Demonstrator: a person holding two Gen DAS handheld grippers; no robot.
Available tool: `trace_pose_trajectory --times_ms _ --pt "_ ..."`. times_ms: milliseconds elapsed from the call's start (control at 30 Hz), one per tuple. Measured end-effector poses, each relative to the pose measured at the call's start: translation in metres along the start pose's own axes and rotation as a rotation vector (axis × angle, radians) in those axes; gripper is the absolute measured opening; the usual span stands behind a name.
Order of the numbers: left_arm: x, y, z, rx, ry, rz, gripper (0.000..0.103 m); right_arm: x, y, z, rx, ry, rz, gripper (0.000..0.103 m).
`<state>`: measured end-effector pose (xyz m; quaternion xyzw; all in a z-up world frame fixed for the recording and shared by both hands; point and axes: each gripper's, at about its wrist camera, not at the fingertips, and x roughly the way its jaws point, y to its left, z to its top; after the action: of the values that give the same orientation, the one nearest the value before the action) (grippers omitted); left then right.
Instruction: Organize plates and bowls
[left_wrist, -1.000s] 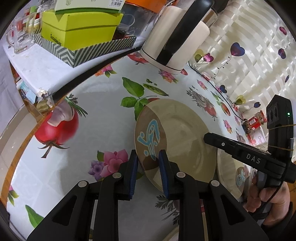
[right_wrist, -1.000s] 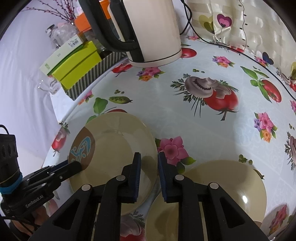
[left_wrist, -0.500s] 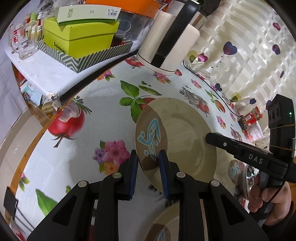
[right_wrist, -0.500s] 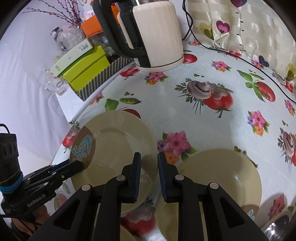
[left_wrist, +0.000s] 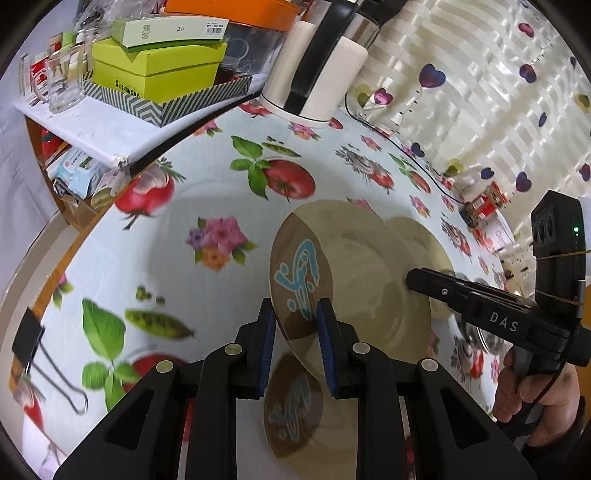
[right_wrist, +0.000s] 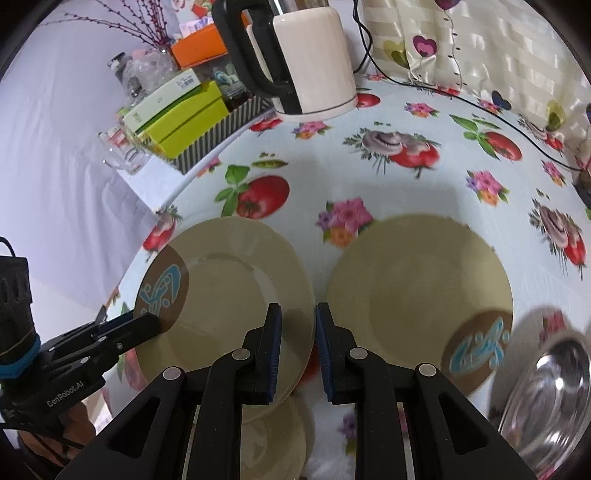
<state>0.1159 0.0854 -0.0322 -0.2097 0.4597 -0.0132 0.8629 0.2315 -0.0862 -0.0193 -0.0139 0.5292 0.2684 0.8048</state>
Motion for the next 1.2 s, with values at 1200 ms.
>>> trace_pose_trajectory --times_ms 1200 --pt "-0.011 -0.004 -0.071 0.043 0.084 0.031 0.024 -0.015 0.011 -0.087 0.0 0.062 -0.029 0.018"
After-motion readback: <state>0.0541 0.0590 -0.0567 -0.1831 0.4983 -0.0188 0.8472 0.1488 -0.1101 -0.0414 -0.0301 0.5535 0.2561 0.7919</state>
